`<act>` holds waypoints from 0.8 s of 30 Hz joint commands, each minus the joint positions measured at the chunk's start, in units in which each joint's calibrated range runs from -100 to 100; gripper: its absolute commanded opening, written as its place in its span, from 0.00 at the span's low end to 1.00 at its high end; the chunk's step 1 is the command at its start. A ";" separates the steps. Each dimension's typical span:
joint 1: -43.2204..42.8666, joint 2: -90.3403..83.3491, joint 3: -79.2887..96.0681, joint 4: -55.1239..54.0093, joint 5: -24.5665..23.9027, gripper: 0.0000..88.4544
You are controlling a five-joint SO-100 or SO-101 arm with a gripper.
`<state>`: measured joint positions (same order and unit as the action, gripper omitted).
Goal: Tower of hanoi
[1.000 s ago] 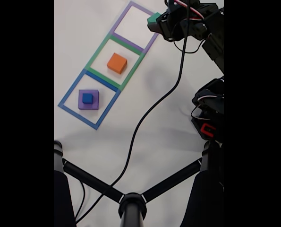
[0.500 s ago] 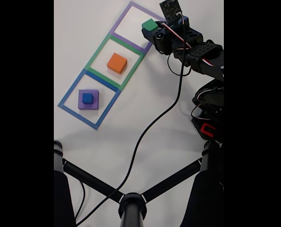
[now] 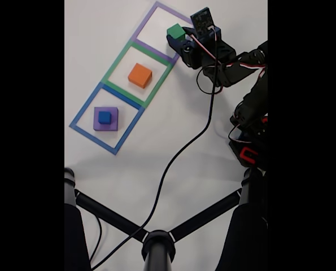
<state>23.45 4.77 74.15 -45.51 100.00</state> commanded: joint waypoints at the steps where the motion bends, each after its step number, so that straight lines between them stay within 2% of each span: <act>1: -0.85 2.60 -3.96 -3.99 0.00 0.08; 14: -1.99 10.94 -8.41 -9.82 0.00 0.08; 24: -1.30 13.10 -10.23 -10.22 0.00 0.09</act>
<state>21.98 18.36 66.23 -54.41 100.00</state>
